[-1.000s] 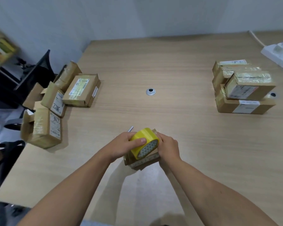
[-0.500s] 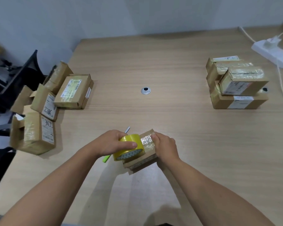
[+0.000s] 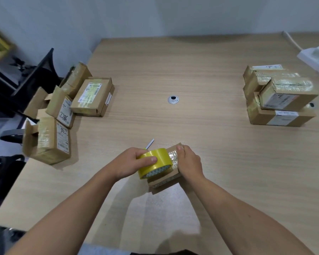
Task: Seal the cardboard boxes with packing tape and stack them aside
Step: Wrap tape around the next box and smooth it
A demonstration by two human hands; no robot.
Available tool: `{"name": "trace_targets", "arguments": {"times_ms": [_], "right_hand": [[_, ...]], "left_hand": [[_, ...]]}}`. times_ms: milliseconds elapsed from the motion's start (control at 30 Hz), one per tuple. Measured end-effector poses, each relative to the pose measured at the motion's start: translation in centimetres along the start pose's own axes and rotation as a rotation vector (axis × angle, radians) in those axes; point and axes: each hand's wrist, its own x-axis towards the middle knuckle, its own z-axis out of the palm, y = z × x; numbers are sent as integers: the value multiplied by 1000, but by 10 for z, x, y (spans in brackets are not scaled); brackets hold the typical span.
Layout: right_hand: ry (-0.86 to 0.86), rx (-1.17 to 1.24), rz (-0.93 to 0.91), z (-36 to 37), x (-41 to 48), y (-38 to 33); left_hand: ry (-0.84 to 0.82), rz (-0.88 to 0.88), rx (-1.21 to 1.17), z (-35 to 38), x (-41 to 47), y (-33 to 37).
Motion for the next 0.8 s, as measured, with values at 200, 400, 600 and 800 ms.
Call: {"name": "trace_targets", "arguments": {"times_ms": [200, 400, 600, 800], "right_hand": [[-19, -65, 6, 1, 0, 0], [-17, -83, -5, 3, 0, 0], [-15, -117, 11, 4, -2, -2], [-12, -138, 18, 6, -3, -3]], "left_hand": [[60, -3, 157, -4, 2, 3], [113, -91, 345, -21, -6, -5], [93, -125, 607, -22, -3, 0], [95, -179, 687, -22, -5, 0]]}}
